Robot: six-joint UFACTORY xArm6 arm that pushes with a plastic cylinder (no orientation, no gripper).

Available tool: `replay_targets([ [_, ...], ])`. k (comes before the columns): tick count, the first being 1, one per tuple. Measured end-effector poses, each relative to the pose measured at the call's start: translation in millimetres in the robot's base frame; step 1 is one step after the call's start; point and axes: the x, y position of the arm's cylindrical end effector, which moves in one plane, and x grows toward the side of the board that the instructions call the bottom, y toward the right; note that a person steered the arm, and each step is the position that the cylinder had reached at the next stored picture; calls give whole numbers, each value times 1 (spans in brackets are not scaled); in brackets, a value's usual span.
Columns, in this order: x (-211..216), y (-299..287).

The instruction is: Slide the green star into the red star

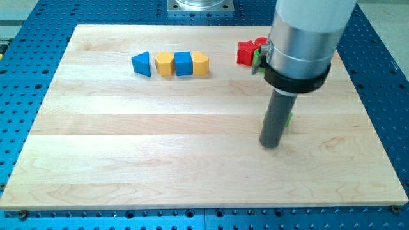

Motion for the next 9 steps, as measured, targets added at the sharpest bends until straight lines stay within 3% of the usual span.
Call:
replay_targets([
  [1, -96, 16],
  [2, -118, 18],
  [3, -123, 68],
  [4, -130, 11],
  [6, -152, 2],
  [7, -112, 8],
  [9, -163, -25],
])
